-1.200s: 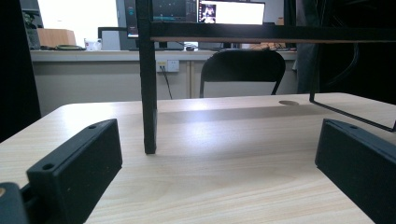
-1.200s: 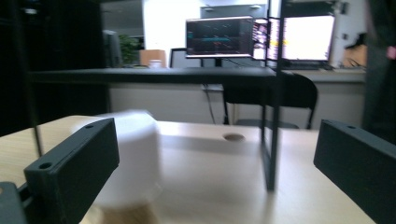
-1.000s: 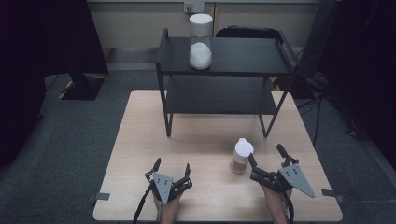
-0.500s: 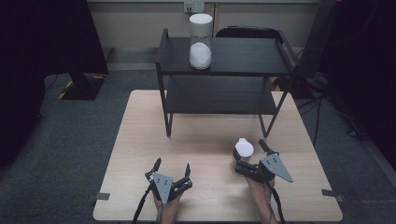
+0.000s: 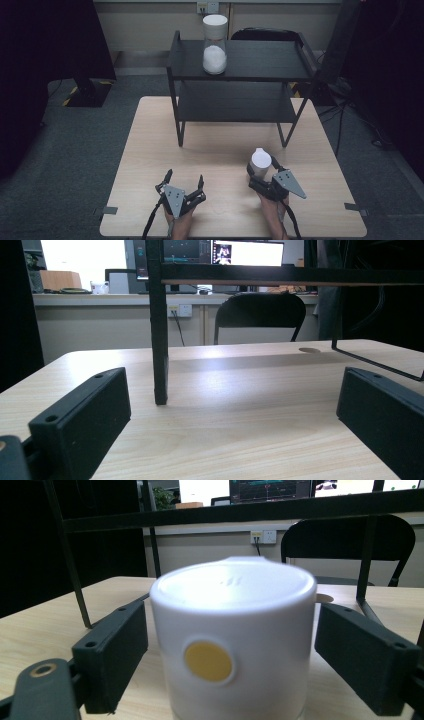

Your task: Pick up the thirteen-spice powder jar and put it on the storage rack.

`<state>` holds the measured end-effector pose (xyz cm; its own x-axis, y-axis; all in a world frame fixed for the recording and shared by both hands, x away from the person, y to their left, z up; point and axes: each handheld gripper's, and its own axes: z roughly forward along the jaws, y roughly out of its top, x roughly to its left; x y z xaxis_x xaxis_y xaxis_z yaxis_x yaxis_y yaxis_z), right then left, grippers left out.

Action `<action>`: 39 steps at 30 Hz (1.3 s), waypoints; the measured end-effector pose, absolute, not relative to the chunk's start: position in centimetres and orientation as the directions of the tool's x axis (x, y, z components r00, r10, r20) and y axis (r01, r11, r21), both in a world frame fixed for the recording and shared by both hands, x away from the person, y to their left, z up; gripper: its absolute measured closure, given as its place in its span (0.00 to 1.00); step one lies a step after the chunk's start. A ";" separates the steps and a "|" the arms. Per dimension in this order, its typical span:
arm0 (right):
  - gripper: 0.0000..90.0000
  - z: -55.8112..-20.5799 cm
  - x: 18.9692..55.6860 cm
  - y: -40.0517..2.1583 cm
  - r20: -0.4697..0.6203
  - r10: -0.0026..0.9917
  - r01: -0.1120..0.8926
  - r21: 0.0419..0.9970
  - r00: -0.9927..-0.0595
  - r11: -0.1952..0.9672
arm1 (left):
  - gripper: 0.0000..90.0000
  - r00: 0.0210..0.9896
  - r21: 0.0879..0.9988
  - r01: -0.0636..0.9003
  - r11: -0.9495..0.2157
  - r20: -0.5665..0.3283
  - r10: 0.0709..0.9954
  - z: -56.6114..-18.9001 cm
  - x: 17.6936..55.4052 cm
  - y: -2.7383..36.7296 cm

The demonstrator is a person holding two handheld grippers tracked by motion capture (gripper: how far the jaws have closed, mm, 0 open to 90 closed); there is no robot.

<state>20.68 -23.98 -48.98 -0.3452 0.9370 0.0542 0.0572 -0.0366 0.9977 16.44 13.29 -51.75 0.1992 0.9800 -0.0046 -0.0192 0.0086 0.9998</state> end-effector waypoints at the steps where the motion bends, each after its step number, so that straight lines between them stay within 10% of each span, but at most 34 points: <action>1: 0.17 -49.0 20.7 -24.0 0.054 0.936 0.062 0.997 -0.347 -0.035 | 0.00 0.199 1.000 -0.019 0.009 -0.005 0.980 -51.7 16.4 13.3; 39: 0.33 -47.4 20.8 -24.6 0.031 0.935 0.126 0.992 -0.355 0.015 | 0.00 0.197 1.000 -0.020 0.008 -0.004 0.980 -51.8 16.4 13.3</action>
